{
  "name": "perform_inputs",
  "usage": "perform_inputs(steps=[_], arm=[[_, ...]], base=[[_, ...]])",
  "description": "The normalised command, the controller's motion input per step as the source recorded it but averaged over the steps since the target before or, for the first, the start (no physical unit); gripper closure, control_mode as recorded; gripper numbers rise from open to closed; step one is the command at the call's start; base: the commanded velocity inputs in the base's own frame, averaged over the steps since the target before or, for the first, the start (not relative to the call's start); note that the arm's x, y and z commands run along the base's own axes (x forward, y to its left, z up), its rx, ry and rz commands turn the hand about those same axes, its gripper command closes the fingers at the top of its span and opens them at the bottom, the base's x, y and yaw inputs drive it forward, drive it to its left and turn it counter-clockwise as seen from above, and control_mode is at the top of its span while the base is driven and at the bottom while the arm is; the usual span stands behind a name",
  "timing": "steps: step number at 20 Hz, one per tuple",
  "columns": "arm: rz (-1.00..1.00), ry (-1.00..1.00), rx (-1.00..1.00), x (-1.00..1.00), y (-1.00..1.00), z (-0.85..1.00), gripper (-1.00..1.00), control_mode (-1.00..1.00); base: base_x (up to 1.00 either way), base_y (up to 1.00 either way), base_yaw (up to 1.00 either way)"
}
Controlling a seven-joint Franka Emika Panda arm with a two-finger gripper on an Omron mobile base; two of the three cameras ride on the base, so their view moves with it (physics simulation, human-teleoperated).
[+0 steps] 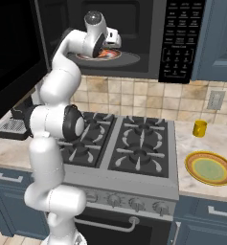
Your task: Pick the shrimp from the microwave and place it on plate located on the counter.
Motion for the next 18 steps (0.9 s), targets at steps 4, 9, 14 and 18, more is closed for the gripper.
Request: perform_inputs(steps=[4, 9, 14, 18], arm=[[0.0, 0.0, 0.0, 0.21, 0.0, -0.35, -1.0, -1.0], [0.0, 0.03, 0.0, 0.13, 0.0, -0.35, -1.0, -1.0], [0.0, 0.03, 0.0, 0.13, 0.0, -0.24, -1.0, -1.0], [0.0, 0.01, 0.0, 0.23, 0.0, -0.04, -1.0, -1.0]], base=[[0.0, 0.0, 0.0], [0.0, 0.0, 0.0], [0.0, 0.0, 0.0], [0.0, 0.0, 0.0]])
